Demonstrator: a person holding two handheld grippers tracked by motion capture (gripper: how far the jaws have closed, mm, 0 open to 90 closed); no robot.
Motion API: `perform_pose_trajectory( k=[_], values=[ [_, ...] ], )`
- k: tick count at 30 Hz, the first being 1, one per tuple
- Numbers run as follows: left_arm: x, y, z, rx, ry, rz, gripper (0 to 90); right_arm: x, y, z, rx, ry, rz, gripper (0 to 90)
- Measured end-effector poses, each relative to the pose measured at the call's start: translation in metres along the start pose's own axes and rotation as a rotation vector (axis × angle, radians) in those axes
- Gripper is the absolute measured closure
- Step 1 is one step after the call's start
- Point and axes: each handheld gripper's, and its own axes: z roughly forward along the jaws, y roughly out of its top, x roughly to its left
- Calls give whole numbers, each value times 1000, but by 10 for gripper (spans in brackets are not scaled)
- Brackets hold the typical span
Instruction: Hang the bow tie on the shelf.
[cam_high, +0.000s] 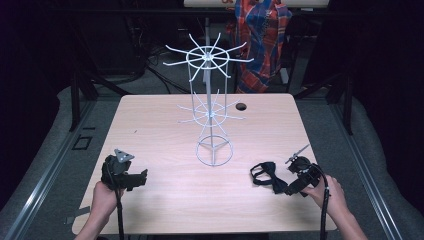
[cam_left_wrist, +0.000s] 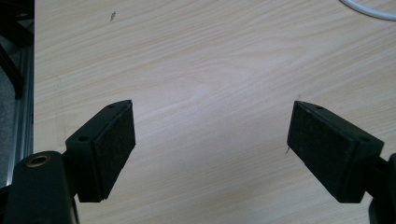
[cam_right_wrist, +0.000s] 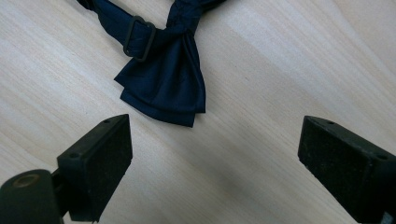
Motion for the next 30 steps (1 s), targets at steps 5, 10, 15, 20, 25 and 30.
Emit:
perform_pose_trajectory(
  k=[5,10,15,20,25,30],
  values=[
    [0,0,0,-3,3,-1,155,1,0,2,-18,4,13,91],
    [0,0,-1,-2,3,1,155,2,1,0,-37,-4,8,91],
    [-1,0,0,-2,3,3,155,4,1,-2,-60,-5,7,86],
    [0,0,0,0,3,3,156,5,3,-2,-71,0,8,70],
    [1,-1,-2,-4,-3,2,156,8,11,-1,-91,8,7,50],
    [1,-1,-3,-11,-2,-2,155,14,19,0,-111,19,4,50]
  ],
)
